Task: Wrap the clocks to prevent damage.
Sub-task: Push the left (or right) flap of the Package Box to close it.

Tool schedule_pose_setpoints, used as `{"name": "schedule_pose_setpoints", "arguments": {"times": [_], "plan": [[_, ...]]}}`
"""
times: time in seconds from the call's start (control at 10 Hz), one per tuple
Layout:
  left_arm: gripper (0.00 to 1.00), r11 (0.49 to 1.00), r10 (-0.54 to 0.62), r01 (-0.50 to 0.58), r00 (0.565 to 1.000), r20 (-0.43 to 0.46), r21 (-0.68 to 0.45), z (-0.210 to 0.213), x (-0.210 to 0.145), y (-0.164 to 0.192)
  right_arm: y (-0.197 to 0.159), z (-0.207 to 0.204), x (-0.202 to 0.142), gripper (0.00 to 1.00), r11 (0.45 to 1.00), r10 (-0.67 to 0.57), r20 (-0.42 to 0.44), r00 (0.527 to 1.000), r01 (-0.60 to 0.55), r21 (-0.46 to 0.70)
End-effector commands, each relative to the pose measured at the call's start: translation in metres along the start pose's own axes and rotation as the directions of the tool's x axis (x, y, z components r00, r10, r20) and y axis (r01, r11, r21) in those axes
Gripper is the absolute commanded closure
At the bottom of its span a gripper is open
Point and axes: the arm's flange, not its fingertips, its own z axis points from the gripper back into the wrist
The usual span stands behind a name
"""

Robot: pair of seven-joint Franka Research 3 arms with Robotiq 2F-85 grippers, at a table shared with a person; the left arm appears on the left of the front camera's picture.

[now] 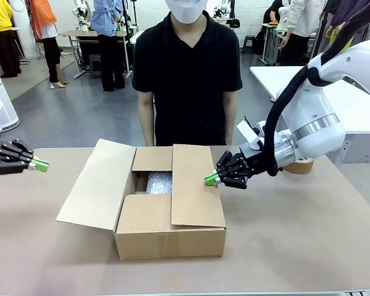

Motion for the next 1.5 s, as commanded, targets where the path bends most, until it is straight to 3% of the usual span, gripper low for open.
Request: {"name": "schedule_pose_setpoints", "arguments": {"times": [0.0,0.5,0.8,1.4], "plan": [[1.0,0.998,-0.06,0.061,0.991,0.118,-0.007,-0.028,-0.044,0.011,0.0,-0.002,-0.003,0.99,1.0,-0.005,-0.008,1.0,0.005,-0.001],[1.0,0.993,-0.113,0.108,0.98,0.164,0.039,-0.09,-0.065,0.02,0.0,-0.002,-0.003,0.99,1.0,-0.005,-0.008,1.0,0.005,-0.001],[1.0,0.995,-0.096,0.087,0.977,0.19,0.054,-0.115,-0.037,0.027,0.0,-0.002,-0.003,0.99,1.0,-0.005,-0.008,1.0,0.005,-0.001],[1.0,0.994,0.041,-0.006,0.948,0.315,-0.112,-0.151,0.005,0.027,0.0,-0.002,-0.003,0.99,1.0,-0.005,-0.008,1.0,0.005,-0.001]]}}
